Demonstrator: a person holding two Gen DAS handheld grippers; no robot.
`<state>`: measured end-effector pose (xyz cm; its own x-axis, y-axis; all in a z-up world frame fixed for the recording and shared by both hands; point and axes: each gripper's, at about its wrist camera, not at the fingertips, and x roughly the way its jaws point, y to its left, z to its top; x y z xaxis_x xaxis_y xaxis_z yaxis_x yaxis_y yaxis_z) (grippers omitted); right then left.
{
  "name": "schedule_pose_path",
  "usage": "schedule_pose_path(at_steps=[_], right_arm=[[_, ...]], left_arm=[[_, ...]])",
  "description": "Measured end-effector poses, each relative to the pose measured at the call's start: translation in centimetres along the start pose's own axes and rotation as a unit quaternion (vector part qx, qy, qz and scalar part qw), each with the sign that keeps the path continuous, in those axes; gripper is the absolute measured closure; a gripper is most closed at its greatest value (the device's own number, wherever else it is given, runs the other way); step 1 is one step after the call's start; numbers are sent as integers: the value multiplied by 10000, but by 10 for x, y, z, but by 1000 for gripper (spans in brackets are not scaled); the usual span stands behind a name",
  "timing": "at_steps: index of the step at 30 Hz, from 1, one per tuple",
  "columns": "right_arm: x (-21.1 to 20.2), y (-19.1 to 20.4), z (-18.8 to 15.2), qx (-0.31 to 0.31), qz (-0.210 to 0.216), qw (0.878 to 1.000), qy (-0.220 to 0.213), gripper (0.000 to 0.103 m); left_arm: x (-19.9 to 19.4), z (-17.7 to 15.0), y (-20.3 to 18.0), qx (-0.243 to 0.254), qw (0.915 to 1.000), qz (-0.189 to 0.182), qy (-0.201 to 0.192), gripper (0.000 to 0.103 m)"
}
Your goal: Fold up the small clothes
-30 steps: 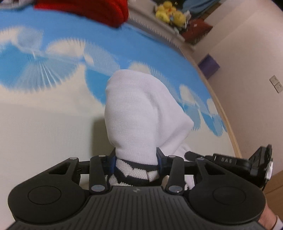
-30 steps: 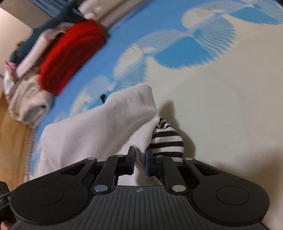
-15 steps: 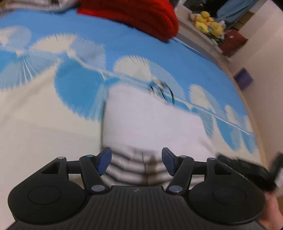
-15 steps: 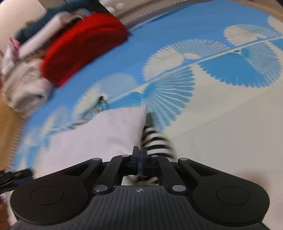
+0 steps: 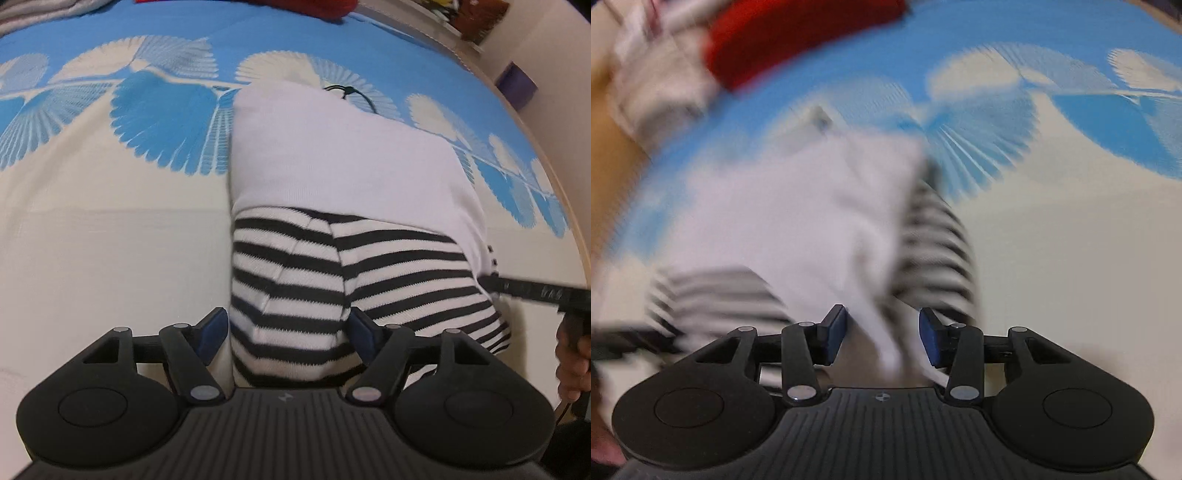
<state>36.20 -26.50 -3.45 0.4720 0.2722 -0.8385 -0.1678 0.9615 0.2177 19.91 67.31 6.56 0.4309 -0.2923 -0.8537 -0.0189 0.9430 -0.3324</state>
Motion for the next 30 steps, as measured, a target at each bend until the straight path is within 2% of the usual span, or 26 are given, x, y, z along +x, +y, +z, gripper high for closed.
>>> schedule_pose_path(at_steps=[2, 4, 5, 6, 9, 14, 16, 20, 22, 25, 27, 30], right_arm=[[-11, -7, -2, 155, -243, 9995, -159, 59], [-41, -7, -4, 170, -293, 9973, -646, 59], [-57, -5, -7, 70, -305, 9955, -894, 59], [-70, -2, -9, -79, -326, 9937, -1073, 59], [-111, 13, -22, -492, -417, 9859, -1545, 55], [-175, 37, -69, -555, -353, 9735, -2190, 37], [-190, 48, -92, -599, -465, 9706, -2282, 36], [-204, 62, -132, -538, -451, 9700, -2327, 34], [-203, 68, -148, -608, -465, 9697, -2318, 32], [-194, 72, -166, -612, -481, 9730, -2171, 32], [-186, 78, -170, -735, -562, 9738, -2077, 32], [-177, 87, -169, -897, -609, 9711, -2128, 32]], left_arm=[[-20, -1, -7, -47, 9992, 343, -198, 27], [-46, -8, -17, 55, 9962, 685, -539, 24], [-60, -13, -24, 134, 9939, 836, -711, 21], [-74, -20, -30, 187, 9917, 934, -861, 13], [-111, -41, -44, 278, 9868, 1024, -1227, 7], [-156, -83, -64, 141, 9827, 1121, -1468, 6], [-166, -102, -69, 102, 9833, 1055, -1479, 0], [-175, -137, -83, 219, 9813, 1135, -1540, 1], [-170, -151, -88, 300, 9797, 1191, -1587, 1], [-153, -169, -86, 161, 9798, 1106, -1661, 1], [-139, -170, -86, 62, 9825, 1261, -1368, 1], [-138, -164, -90, 64, 9785, 1242, -1643, 1]])
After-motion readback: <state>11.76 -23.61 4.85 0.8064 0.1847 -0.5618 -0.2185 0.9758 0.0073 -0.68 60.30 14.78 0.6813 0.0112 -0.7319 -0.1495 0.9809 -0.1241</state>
